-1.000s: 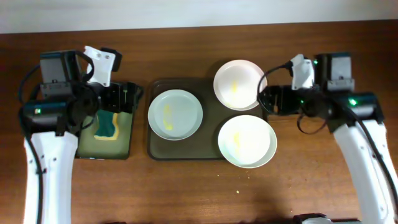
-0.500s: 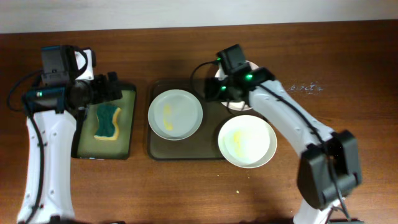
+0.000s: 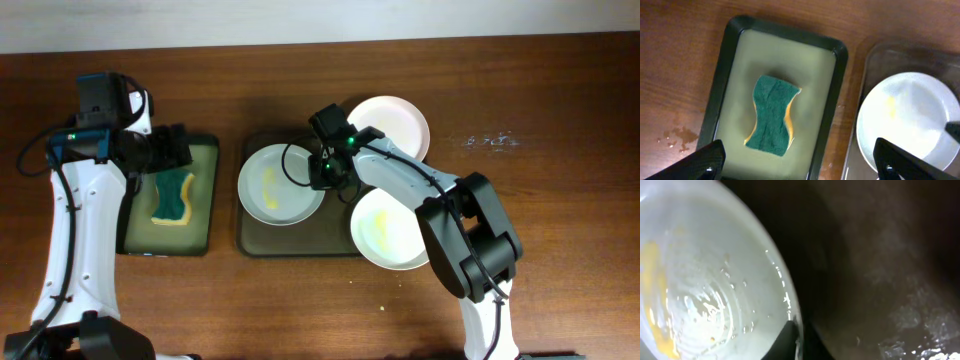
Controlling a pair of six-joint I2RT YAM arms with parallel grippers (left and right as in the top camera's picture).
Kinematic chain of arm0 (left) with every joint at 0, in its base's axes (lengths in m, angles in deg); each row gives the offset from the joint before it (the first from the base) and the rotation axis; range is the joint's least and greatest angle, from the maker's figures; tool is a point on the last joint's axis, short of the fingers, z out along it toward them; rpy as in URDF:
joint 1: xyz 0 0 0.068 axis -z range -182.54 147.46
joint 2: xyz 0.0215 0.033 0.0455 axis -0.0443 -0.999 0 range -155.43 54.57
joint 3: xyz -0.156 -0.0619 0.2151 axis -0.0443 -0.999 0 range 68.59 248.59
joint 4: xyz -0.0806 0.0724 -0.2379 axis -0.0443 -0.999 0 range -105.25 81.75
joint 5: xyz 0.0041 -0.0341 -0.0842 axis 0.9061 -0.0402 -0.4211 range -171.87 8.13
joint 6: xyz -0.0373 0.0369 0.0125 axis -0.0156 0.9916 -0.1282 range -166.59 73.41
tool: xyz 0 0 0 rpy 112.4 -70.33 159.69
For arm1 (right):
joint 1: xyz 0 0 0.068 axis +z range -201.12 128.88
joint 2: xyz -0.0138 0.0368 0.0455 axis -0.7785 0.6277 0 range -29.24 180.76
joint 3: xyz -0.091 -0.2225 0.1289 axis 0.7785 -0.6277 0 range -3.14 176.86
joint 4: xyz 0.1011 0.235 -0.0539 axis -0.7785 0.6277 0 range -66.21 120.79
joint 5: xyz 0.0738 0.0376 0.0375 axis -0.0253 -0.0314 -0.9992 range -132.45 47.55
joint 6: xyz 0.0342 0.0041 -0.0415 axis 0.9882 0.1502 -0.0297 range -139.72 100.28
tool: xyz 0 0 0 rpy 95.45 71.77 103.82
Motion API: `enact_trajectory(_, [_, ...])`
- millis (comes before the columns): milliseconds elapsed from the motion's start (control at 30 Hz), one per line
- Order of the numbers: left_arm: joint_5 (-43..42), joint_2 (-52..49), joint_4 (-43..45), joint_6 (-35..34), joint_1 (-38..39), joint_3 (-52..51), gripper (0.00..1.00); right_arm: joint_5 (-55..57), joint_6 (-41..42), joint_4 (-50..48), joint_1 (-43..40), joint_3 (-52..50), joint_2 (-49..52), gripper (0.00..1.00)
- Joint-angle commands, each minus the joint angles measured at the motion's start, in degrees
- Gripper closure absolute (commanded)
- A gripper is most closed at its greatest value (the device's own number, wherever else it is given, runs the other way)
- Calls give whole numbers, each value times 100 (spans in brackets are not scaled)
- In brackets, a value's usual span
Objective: Clean dirty plates on tray and stack at the side
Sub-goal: 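Grasp the green-yellow sponge from the soapy tray with left gripper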
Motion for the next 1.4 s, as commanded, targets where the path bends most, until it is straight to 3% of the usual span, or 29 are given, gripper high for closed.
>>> enact_trajectory(0, [271, -245, -68, 413, -15, 83, 16, 11, -48, 37, 37, 63, 199, 96])
enact_trajectory(133, [800, -898, -232, 413, -24, 81, 14, 11, -48, 120, 37, 63, 232, 96])
enact_trajectory(300, [756, -1923, -240, 382, -55, 81, 14, 11, -48, 125, 37, 63, 232, 96])
enact_trajectory(467, [750, -2671, -48, 323, -118, 81, 24, 11, -48, 149, 37, 63, 232, 96])
enact_trajectory(567, [752, -2771, 17, 323, -131, 83, 50, 11, -48, 149, 37, 63, 232, 96])
enact_trajectory(600, [752, -2771, 20, 323, -127, 83, 64, 11, -48, 149, 37, 63, 232, 96])
enact_trajectory(667, [752, -2771, 61, 323, -127, 83, 78, 11, -48, 177, 37, 63, 232, 96])
enact_trajectory(700, [752, -2771, 94, 323, -127, 83, 97, 11, -48, 181, 37, 63, 232, 96])
enact_trajectory(733, [752, -2771, 125, 323, -127, 83, 100, 11, -48, 181, 37, 63, 232, 96])
enact_trajectory(900, [269, -2723, -133, 350, -127, 431, 100, 2, -46, 162, 22, 63, 232, 96])
enact_trajectory(1100, [-925, -2684, -1482, 678, 107, 2319, 100, -278, -26, 186, 20, 63, 232, 96])
enact_trajectory(1167, [-1572, -2686, -1488, 675, 361, 2393, 100, -345, 109, 234, 20, 63, 232, 96])
enact_trajectory(1233, [-1687, -2686, -1484, 610, 573, 2304, 100, -361, 186, 273, 4, 63, 232, 96])
enact_trajectory(1367, [-1676, -2686, -1217, -155, 1102, 1971, 100, -671, 476, 315, -173, 63, 232, 96])
